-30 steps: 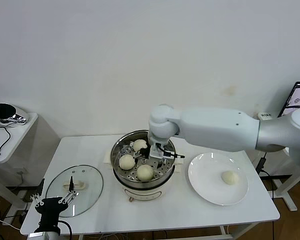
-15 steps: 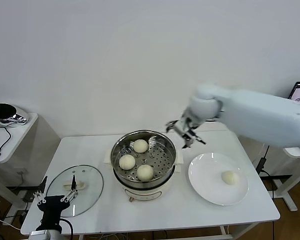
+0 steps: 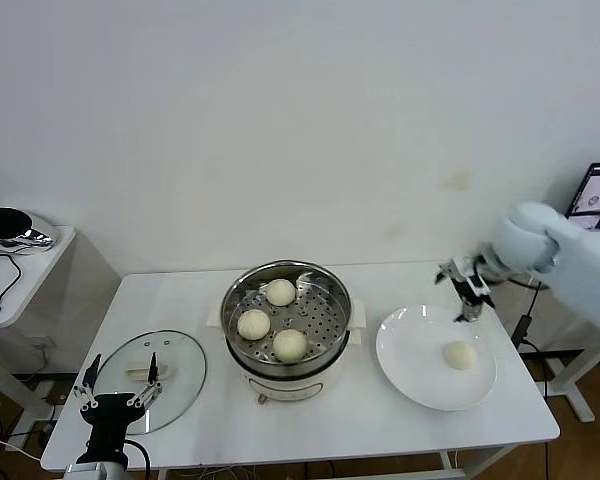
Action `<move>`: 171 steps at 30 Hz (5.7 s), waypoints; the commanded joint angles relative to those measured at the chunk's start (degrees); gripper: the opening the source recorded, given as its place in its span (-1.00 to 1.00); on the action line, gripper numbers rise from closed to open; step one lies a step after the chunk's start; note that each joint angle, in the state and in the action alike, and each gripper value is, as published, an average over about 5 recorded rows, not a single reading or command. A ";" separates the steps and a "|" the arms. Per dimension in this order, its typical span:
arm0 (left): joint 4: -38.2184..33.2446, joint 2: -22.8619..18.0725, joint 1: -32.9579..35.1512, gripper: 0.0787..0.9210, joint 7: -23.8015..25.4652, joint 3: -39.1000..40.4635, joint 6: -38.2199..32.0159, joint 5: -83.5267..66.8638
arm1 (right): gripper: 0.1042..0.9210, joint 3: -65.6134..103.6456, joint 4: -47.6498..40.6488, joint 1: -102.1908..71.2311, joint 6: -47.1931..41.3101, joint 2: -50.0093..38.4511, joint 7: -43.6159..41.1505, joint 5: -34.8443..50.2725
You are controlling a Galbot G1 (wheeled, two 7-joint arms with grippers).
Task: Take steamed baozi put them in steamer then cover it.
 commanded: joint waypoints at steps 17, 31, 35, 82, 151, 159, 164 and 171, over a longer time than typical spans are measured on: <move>-0.82 -0.96 1.81 0.77 -0.03 -0.91 0.08 0.68 | 0.76 18.18 -14.40 -23.85 3.11 6.84 0.42 -10.52; -1.01 -1.02 1.67 0.77 -0.06 -0.95 0.08 0.58 | 0.72 19.20 -16.67 -24.48 2.28 9.92 1.75 -12.58; -0.79 -1.06 1.52 0.77 -0.09 -0.86 0.06 0.55 | 0.58 19.46 -16.89 -24.50 2.22 9.96 1.70 -13.03; 0.49 -1.33 -0.87 0.77 -0.18 0.44 0.04 0.03 | 0.18 -24.88 0.39 26.15 -27.35 34.23 14.98 39.38; 12.46 2.74 -0.41 0.77 1.09 -5.55 -0.61 41.59 | 0.76 96.70 22.34 -89.93 20.11 39.64 55.30 19.30; 18.33 9.00 0.55 0.77 2.55 -10.16 -3.17 71.35 | 0.76 108.24 25.18 -96.61 16.37 43.22 58.65 23.51; 24.54 10.83 -4.64 0.77 1.95 -7.88 -4.76 78.27 | 0.76 111.54 24.55 -97.82 14.87 43.39 61.11 25.04; 31.61 13.06 -11.14 0.77 2.55 -3.16 -4.60 79.31 | 0.76 111.55 23.72 -98.86 15.52 44.63 61.89 24.66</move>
